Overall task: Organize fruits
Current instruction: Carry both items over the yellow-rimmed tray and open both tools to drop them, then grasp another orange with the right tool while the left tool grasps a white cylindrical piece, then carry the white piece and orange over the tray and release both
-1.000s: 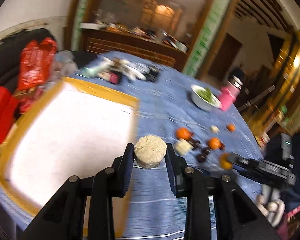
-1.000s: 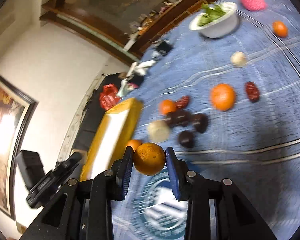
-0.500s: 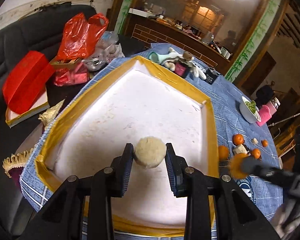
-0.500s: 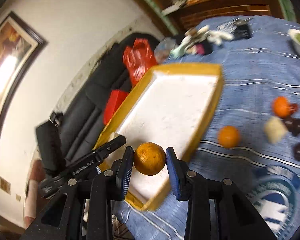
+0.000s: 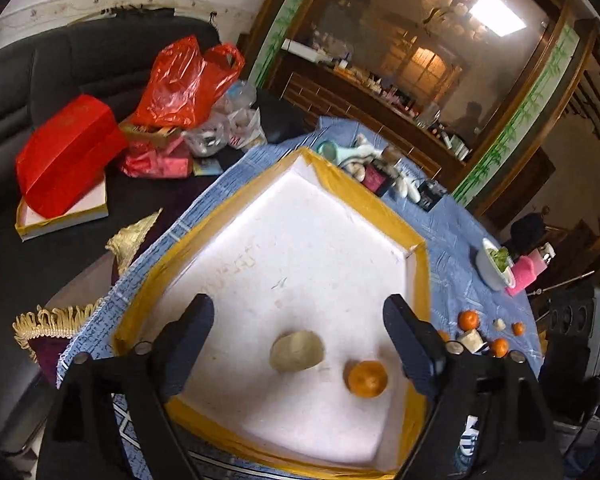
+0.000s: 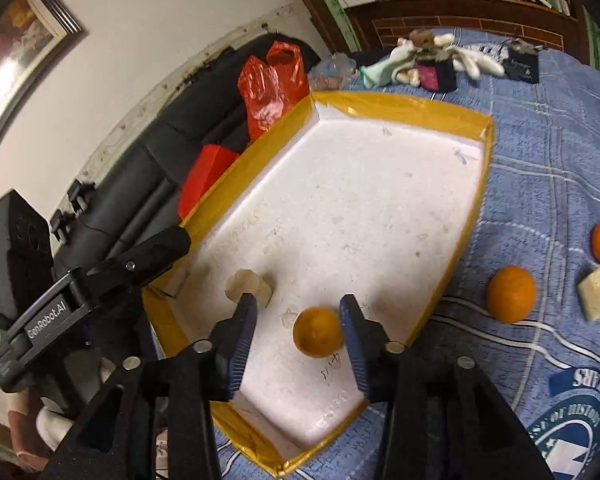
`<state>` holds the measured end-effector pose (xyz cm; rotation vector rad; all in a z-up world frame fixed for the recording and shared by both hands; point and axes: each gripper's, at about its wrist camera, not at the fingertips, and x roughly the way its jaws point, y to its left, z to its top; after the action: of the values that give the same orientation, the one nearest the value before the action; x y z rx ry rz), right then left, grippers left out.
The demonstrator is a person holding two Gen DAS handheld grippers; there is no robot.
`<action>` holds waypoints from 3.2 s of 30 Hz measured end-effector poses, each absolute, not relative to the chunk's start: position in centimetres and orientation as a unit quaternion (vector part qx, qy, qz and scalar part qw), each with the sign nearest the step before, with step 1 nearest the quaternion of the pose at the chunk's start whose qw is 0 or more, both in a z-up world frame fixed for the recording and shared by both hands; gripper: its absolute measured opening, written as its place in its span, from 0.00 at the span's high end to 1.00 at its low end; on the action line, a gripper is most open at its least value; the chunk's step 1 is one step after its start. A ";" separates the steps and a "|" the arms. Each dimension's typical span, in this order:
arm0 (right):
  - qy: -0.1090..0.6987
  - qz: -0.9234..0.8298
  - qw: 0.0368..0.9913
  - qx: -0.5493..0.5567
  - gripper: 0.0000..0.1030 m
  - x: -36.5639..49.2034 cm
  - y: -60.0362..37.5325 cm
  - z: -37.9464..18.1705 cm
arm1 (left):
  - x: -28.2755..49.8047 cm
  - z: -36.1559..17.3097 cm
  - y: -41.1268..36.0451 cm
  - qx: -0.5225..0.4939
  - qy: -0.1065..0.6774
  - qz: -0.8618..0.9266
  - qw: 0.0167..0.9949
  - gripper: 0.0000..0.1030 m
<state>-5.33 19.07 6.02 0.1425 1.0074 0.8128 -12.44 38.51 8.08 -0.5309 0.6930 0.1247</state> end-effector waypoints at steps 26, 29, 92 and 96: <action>0.431 0.256 0.863 -0.064 0.63 -2.1 12.8 2.7 | -11.0 9.3 31.5 -0.217 0.355 -0.031 0.909 0.16; 0.437 0.266 0.858 -0.044 0.64 -1.9 11.4 2.5 | -10.7 9.3 29.7 -0.195 0.359 -0.039 0.912 0.16; 0.390 0.148 0.891 0.177 0.64 -3.9 -8.4 3.1 | -8.7 8.1 24.4 -0.118 0.391 -0.023 0.912 0.64; 0.389 0.201 0.881 0.177 0.64 -5.9 -4.3 4.8 | -9.7 7.7 30.0 -0.148 0.388 0.034 0.909 0.64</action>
<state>-5.91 -4.27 4.79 0.3687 0.8102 0.4195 -9.73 29.97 7.72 -0.3049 0.8002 0.0710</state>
